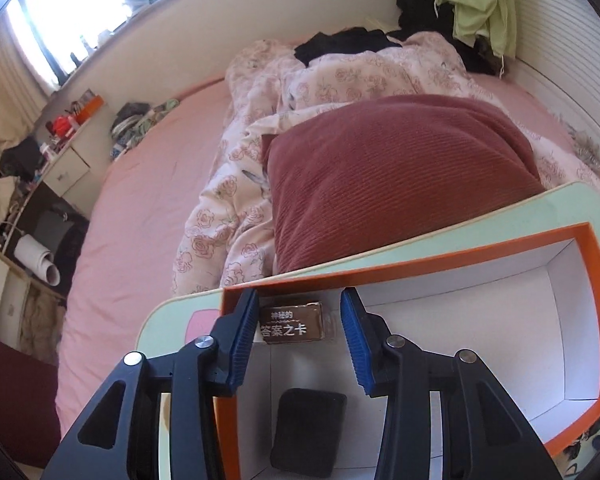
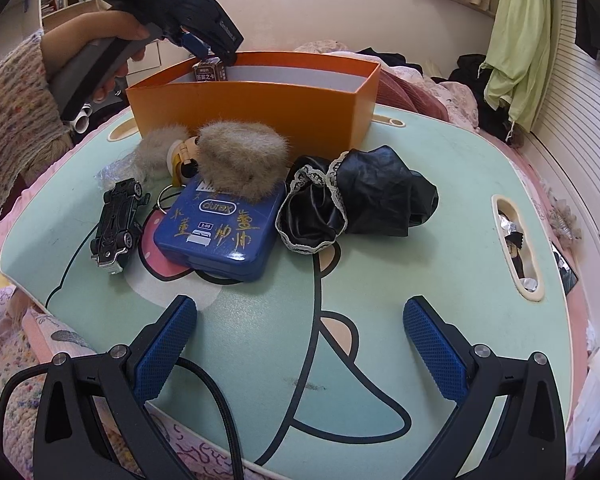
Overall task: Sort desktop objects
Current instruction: 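Reach into the box and grasp the brown printed card box with the left gripper, then lift the brown card box out and lower it onto the desk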
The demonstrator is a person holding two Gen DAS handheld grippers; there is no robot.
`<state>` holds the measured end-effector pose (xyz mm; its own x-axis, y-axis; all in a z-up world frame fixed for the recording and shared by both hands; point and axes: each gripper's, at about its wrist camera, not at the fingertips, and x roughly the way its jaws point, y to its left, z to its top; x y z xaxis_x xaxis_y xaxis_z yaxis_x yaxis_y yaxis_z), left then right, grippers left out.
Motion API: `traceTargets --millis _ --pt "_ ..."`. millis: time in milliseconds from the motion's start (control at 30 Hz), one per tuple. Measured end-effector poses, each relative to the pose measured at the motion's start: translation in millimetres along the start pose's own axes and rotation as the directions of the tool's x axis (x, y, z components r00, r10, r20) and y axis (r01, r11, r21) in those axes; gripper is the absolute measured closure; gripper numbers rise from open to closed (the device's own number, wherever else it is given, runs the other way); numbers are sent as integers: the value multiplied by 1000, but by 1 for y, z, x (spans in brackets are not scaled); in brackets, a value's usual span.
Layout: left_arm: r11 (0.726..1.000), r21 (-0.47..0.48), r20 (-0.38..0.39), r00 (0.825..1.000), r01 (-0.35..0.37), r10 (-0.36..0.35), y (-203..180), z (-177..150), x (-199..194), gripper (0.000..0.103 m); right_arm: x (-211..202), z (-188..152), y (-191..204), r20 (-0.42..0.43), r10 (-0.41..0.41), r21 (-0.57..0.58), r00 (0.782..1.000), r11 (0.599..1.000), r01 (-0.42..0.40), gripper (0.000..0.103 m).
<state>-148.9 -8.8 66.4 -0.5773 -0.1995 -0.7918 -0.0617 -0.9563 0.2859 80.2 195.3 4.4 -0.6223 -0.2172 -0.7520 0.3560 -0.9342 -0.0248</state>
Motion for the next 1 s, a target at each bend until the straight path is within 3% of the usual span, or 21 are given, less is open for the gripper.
traceTargets --millis 67,200,367,433,500,733,767,833,867,1000 --pt "999 16 -5 999 34 -34 -5 -1 -3 61 0 0 0 1 0 1 1000 1000 0 0" --pt "983 20 -14 984 181 -180 -13 -5 -17 61 0 -1 0 1 1 1 1000 1000 -1 0" --pt "993 43 30 994 106 -107 -17 -7 -28 59 0 -1 0 1 1 1 1000 1000 -1 0" --pt "993 21 25 993 119 -119 -13 -8 -29 53 0 0 0 1 1 1 1000 1000 -1 0" --pt "992 15 17 992 124 -124 -11 -9 -28 38 0 -1 0 1 1 1 1000 1000 -1 0" --pt "987 47 -56 987 151 -149 -15 -25 -14 36 0 -1 0 2 1 1 1000 1000 -1 0" --pt "986 48 -71 985 159 -156 -16 -26 -10 37 1 -1 0 2 1 1 1000 1000 -1 0" --pt "984 38 -80 982 172 -169 -16 -28 -4 57 1 -1 0 2 1 1 1000 1000 -1 0" --pt "984 23 -77 981 179 -177 -14 -29 -2 62 1 -1 0 2 1 1 1000 1000 -1 0" --pt "972 -10 -25 972 234 -234 -6 -30 -13 63 1 -1 0 2 1 1 1000 1000 -1 0"
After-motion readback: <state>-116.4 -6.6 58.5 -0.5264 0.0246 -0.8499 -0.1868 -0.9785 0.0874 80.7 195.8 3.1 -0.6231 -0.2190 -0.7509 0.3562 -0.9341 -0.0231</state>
